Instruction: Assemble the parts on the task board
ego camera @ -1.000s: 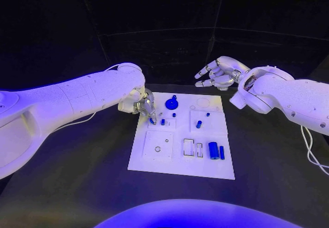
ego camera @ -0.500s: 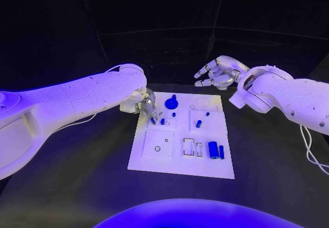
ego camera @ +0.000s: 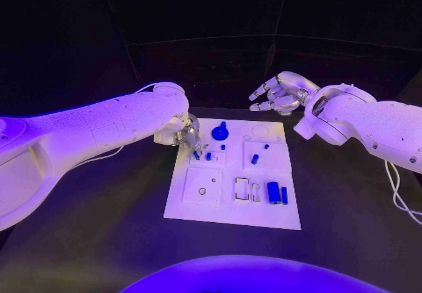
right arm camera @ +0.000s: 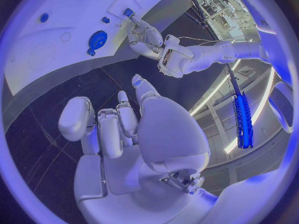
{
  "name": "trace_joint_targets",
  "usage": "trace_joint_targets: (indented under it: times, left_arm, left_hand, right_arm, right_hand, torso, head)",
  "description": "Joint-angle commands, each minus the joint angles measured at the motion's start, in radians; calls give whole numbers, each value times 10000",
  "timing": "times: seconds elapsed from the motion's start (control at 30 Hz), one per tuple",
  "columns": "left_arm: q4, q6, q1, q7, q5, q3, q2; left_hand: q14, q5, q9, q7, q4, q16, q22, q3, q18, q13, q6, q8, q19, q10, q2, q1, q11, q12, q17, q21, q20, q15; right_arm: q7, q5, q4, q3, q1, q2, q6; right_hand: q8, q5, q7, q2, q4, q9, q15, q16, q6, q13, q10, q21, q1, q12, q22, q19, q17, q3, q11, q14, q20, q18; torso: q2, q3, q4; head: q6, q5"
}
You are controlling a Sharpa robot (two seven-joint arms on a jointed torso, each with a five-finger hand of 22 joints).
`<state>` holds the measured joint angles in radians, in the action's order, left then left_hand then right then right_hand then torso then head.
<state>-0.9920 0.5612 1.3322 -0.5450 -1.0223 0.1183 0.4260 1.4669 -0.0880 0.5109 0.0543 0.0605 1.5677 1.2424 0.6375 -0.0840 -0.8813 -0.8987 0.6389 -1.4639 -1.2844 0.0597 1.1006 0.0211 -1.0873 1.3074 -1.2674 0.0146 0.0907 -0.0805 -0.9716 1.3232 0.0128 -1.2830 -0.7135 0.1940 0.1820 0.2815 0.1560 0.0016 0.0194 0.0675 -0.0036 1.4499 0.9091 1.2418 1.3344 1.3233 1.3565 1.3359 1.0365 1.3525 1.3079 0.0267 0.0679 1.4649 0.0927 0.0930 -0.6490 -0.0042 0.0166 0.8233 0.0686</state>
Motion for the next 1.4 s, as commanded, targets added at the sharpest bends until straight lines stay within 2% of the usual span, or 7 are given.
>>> trace_joint_targets:
  times: [0.03, 0.47, 1.23, 1.4]
  left_arm:
    - [-62, 264, 2, 13, -104, 14, -4]
    - [-180, 323, -7, 59, -203, 87, 23]
    - [31, 258, -38, -159, -279, 101, -79]
    - [57, 227, -48, -198, -279, 103, -116]
  left_hand:
    - [1039, -60, 19, -2, -1329, 31, 21, 1262, 76, 20, 57, 65, -53, -52, -86, -7, 20, -10, 2634, -42, 66, -60]
    - [1039, -59, 23, -3, -1337, 31, 42, 1257, 81, 51, 58, 67, -60, -41, -84, -2, 20, 11, 2634, -61, 68, -62]
    - [1039, -58, 35, 0, -1352, 31, 48, 1242, 81, 68, 57, 74, -59, -38, -93, 6, 18, 24, 2634, -64, 73, -67]
    - [1039, -39, 90, -11, -1218, 31, 77, 1060, 84, 45, 19, 109, -62, -79, -167, -195, 12, -2, 2634, -83, 93, -76]
  right_arm:
    - [-102, -2, -9, 5, -20, 13, -66]
    - [-115, -2, -22, 5, -20, 35, -85]
    - [-114, -2, -18, 5, -20, 42, -72]
    - [-111, -2, -12, 5, -20, 37, -70]
  right_hand:
    - [44, 43, 0, 90, 45, -10, -78, -49, 45, -3, -57, -38, -2, -26, -8, -73, 243, 25, -4, 544, 6, 70]
    - [42, 82, 3, 97, 41, -11, -79, -59, 40, -16, -67, -44, 10, -34, -11, -70, 229, 37, -4, 543, 4, 69]
    - [42, 82, 3, 97, 41, -11, -79, -59, 40, -16, -67, -44, 10, -34, -11, -70, 229, 37, -4, 543, 4, 69]
    - [42, 82, 3, 97, 41, -11, -79, -59, 40, -16, -67, -44, 10, -34, -11, -70, 229, 37, -4, 543, 4, 69]
  torso:
    - [-5, -1, 6]
    - [-1, 2, 6]
    - [-2, 4, 1]
    - [-4, 0, -7]
  head:
    - [11, 0]
    - [8, 3]
    - [49, -6]
    - [55, -12]
